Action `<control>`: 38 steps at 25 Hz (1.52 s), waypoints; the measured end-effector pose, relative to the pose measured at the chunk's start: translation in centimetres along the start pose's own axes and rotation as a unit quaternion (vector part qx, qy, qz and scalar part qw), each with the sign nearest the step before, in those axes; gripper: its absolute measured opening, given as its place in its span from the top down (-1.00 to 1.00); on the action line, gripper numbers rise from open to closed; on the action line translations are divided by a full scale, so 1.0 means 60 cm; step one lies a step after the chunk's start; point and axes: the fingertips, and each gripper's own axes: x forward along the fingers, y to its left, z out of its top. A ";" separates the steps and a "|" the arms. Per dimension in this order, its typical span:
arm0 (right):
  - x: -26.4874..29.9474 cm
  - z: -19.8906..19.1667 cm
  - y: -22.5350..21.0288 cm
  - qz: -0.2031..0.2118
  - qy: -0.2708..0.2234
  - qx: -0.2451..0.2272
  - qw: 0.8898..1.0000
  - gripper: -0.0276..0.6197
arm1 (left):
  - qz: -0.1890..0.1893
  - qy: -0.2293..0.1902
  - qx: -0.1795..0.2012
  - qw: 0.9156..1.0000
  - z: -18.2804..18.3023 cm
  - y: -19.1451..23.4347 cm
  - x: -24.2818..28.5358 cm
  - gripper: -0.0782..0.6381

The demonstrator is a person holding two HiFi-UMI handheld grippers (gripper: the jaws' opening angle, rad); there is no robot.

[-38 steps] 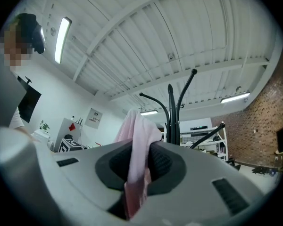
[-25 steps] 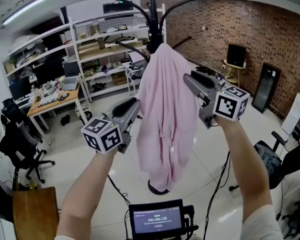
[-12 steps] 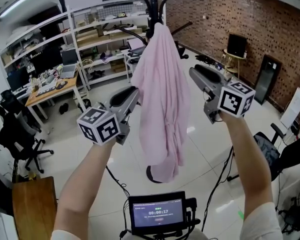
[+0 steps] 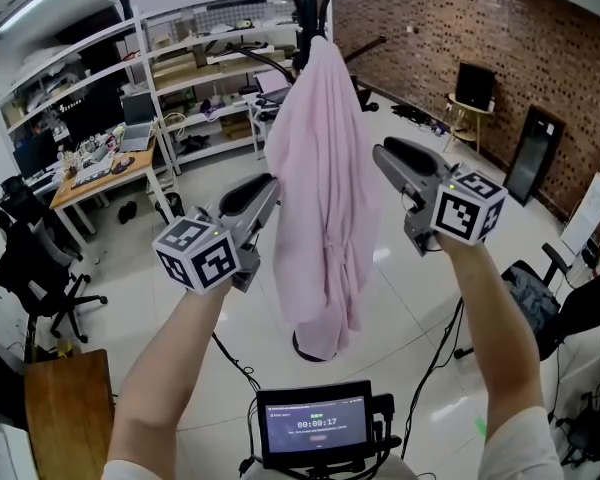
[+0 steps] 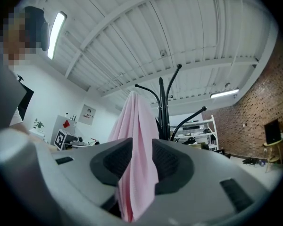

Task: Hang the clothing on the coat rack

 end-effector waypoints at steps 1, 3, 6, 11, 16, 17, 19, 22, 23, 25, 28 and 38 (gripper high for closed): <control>-0.002 -0.001 0.000 0.000 0.000 0.000 1.000 0.47 | 0.000 0.000 -0.001 1.000 -0.001 -0.002 0.001 0.61; -0.005 -0.006 -0.003 0.001 0.003 0.002 1.000 0.47 | -0.001 0.000 -0.003 1.000 -0.004 -0.005 0.005 0.61; -0.009 -0.018 -0.003 0.000 0.008 0.004 1.000 0.47 | -0.003 0.000 -0.008 1.000 -0.010 -0.009 0.004 0.61; -0.016 -0.042 0.013 -0.003 0.010 0.008 1.000 0.47 | -0.007 -0.004 -0.014 1.000 -0.023 -0.014 -0.015 0.61; -0.024 -0.051 0.008 -0.010 0.017 0.015 1.000 0.47 | -0.010 -0.006 -0.024 1.000 -0.020 -0.026 -0.011 0.61; -0.027 -0.056 0.008 -0.011 0.019 0.017 1.000 0.47 | -0.011 -0.006 -0.026 1.000 -0.022 -0.029 -0.013 0.61; -0.032 -0.064 0.012 -0.015 0.022 0.021 0.999 0.47 | -0.013 -0.007 -0.030 0.999 -0.025 -0.034 -0.020 0.61; -0.038 -0.068 0.017 -0.019 0.024 0.023 0.999 0.47 | -0.014 -0.008 -0.035 0.999 -0.026 -0.040 -0.028 0.61; -0.040 -0.069 0.020 -0.020 0.025 0.024 0.999 0.47 | -0.013 -0.008 -0.037 0.999 -0.026 -0.042 -0.031 0.61; -0.045 -0.071 0.026 -0.021 0.027 0.027 0.999 0.47 | -0.012 -0.005 -0.042 0.999 -0.029 -0.047 -0.037 0.61; -0.052 -0.080 0.036 -0.023 0.033 0.031 0.999 0.47 | -0.007 0.001 -0.053 0.999 -0.038 -0.053 -0.046 0.61; -0.076 -0.104 0.066 -0.025 0.040 0.039 0.998 0.52 | -0.003 0.011 -0.063 0.998 -0.057 -0.080 -0.069 0.61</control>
